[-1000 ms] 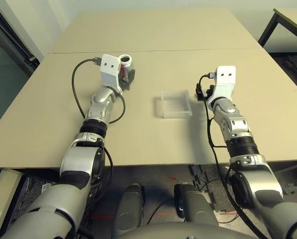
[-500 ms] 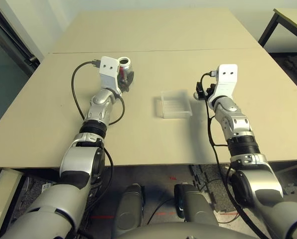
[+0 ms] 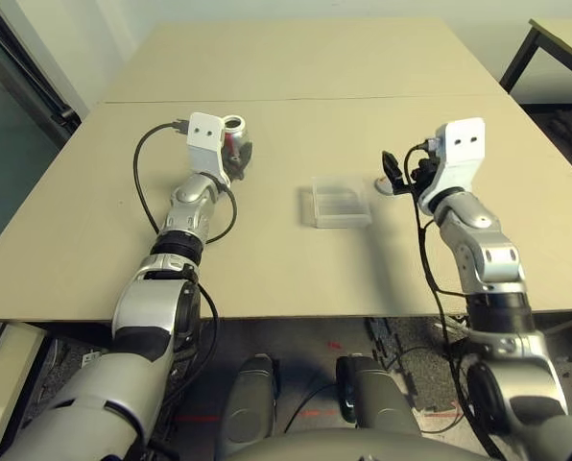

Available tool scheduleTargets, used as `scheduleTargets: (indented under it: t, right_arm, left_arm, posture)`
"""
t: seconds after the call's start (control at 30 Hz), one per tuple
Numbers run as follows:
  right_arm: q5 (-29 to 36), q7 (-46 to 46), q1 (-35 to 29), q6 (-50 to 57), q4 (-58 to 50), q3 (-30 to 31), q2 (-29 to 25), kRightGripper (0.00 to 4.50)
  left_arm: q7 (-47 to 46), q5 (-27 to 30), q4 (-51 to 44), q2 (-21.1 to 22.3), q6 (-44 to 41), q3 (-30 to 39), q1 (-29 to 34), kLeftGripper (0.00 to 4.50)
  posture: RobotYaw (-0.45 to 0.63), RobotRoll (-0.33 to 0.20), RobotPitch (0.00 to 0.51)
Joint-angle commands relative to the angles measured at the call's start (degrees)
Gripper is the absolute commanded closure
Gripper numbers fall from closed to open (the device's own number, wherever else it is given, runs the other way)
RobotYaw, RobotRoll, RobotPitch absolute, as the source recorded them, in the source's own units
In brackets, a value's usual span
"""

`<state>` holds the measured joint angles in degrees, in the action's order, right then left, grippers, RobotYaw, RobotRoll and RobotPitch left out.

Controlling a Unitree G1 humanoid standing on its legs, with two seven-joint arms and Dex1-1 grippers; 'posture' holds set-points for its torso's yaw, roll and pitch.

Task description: Pour the medicine from the bottle into the box.

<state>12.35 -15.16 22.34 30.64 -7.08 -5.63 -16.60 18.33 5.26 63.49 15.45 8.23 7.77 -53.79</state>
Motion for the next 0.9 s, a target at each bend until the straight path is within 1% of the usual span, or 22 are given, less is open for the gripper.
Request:
scheduleTargets:
  t: [0.03,0.13,0.23,0.3,0.43,0.47,0.53,0.73,0.9]
  right_arm:
    - [3.8,-3.1,-2.8,5.9,-6.9,-0.6,-2.2,0.00]
    - [6.1,-6.7,-5.3,10.2,-11.6,0.4,-5.5,0.00]
    - [8.8,-14.4,-8.0,14.9,-16.0,3.1,-13.1,0.00]
    - [10.3,-17.4,-8.5,16.9,-16.9,4.2,-16.2,0.00]
    - [11.4,-19.7,-8.1,18.4,-16.3,5.2,-18.0,0.00]
    - [11.0,-20.3,-7.8,18.4,-15.8,5.8,-18.6,0.00]
    - [10.5,-20.9,-7.2,18.3,-15.1,6.7,-19.1,0.00]
    - [8.8,-23.0,-3.1,17.0,-11.1,10.4,-19.7,0.00]
    - [7.3,-24.2,-1.0,15.1,-8.1,12.4,-19.1,0.00]
  left_arm:
    - [-0.8,-2.2,2.9,1.2,-0.5,-1.1,-2.0,2.04]
    - [-1.2,-3.7,4.9,2.2,-0.3,-1.6,-3.9,2.04]
    - [-0.8,-8.9,6.7,4.1,2.7,-5.9,-8.0,2.04]
    - [-0.7,-13.3,7.8,5.1,5.3,-9.9,-11.0,2.04]
    - [-1.4,-20.5,9.5,6.3,9.3,-16.2,-15.3,2.04]
    - [-1.8,-23.6,9.9,6.4,10.7,-19.0,-17.0,2.04]
    - [-2.7,-27.7,10.5,6.5,12.7,-22.8,-19.1,2.04]
    - [-9.0,-43.9,11.6,4.2,19.4,-38.3,-24.9,2.04]
    - [-15.9,-55.5,12.5,1.9,21.6,-49.7,-27.1,2.04]
  posture:
    - [-0.05,0.000,0.067]
    - [-0.06,0.000,0.067]
    - [-0.06,0.000,0.067]
    - [-0.07,0.000,0.068]
    - [-0.07,0.000,0.072]
    - [-0.06,0.000,0.074]
    - [-0.07,0.000,0.075]
    - [-0.08,0.000,0.079]
    - [-0.08,0.000,0.079]
